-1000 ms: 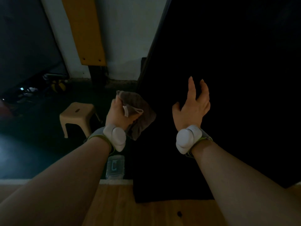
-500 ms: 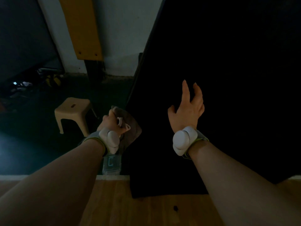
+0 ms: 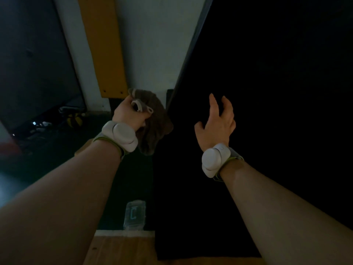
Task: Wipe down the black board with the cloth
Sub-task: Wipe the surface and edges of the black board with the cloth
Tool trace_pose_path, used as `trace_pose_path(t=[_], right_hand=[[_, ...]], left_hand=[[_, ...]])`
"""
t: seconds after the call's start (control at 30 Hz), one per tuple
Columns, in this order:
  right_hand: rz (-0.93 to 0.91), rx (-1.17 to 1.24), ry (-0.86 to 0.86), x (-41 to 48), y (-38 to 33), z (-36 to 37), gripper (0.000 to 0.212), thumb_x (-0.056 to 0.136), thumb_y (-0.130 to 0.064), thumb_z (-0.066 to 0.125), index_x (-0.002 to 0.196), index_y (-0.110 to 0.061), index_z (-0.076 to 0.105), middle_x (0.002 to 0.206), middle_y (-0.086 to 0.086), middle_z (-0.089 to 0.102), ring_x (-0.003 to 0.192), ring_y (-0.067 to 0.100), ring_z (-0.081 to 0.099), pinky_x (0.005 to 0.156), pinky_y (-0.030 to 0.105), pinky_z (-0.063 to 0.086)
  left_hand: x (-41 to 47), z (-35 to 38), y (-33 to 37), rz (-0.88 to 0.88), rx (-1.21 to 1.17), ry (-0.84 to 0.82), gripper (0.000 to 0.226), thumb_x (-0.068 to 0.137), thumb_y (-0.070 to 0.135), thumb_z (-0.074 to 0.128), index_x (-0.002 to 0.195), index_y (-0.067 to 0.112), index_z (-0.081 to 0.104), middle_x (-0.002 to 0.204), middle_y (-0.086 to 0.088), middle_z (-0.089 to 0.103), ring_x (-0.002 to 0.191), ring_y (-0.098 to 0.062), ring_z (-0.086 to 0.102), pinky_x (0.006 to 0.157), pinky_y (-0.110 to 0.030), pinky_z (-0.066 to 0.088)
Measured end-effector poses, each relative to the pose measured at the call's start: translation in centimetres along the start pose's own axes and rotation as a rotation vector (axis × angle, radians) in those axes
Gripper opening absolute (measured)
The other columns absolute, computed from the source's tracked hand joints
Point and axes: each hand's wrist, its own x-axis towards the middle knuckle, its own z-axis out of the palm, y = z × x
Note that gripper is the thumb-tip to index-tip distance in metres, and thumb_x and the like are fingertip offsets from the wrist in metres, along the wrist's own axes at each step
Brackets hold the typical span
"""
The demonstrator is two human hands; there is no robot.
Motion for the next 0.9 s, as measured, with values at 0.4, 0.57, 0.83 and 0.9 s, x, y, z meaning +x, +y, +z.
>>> trace_pose_path(t=[0.4,0.57,0.83,0.9], right_hand=[[-0.035,0.038,-0.046,5.9,-3.5,-8.6,0.071,0.085,-0.018,0.060,0.148,-0.024,0.026,0.154,0.010,0.013,0.141,0.029,0.015,0.114,0.047,0.011],[-0.018,0.037,-0.096,8.1,-4.3,-11.9,0.067,0.087,-0.020,0.059,0.147,-0.024,0.028,0.153,0.008,0.015,0.139,0.027,0.020,0.114,0.045,0.016],[-0.011,0.056,-0.122,10.2,-5.5,-14.4,0.066,0.089,-0.020,0.059,0.147,-0.023,0.027,0.153,0.008,0.013,0.139,0.027,0.022,0.115,0.045,0.020],[-0.009,0.045,-0.115,10.8,-5.8,-14.8,0.066,0.089,-0.020,0.059,0.147,-0.022,0.026,0.153,0.008,0.012,0.139,0.028,0.021,0.115,0.045,0.020]], left_hand=[[-0.1,-1.5,11.3,0.144,-0.186,0.195,0.028,0.088,0.025,0.062,0.113,0.016,0.059,0.107,-0.012,0.066,0.099,-0.034,0.061,0.090,-0.042,0.049],[0.1,-2.1,14.7,0.223,-0.115,0.199,0.021,0.090,0.023,0.058,0.110,0.018,0.057,0.098,-0.009,0.064,0.094,-0.033,0.061,0.084,-0.044,0.052],[1.9,-2.9,17.7,0.277,-0.075,0.319,0.017,0.096,0.008,0.045,0.081,0.009,0.052,0.077,-0.001,0.055,0.068,-0.009,0.053,0.066,-0.006,0.041],[2.7,-3.1,18.4,0.277,-0.037,0.346,0.010,0.091,0.009,0.052,0.098,0.005,0.058,0.095,-0.013,0.063,0.087,-0.026,0.060,0.081,-0.029,0.047]])
